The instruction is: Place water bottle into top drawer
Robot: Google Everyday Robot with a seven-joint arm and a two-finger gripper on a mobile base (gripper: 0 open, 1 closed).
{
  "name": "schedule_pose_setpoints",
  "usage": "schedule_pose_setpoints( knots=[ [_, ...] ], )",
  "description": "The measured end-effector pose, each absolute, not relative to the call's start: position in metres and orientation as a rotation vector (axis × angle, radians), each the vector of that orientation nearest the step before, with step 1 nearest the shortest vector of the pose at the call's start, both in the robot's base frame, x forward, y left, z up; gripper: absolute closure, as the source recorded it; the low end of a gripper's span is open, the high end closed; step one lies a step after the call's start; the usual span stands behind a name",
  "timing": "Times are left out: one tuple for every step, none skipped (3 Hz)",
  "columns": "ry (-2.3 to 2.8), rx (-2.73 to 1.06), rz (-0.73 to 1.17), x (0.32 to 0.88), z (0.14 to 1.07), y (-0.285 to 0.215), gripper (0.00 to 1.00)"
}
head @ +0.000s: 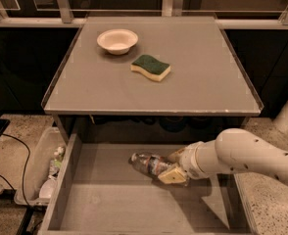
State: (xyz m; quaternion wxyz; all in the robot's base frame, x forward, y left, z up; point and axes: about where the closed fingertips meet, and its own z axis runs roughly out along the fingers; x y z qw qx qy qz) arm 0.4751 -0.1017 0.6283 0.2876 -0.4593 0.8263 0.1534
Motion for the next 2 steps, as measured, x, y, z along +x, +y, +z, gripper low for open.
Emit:
schedule_pose_setpoints(
  knots=[
    [2.207,-1.227,0.41,0.4751,0.6283,-0.1017,0.0],
    [2.207,-1.227,0.41,0.4751,0.6283,-0.1017,0.0]
  ],
)
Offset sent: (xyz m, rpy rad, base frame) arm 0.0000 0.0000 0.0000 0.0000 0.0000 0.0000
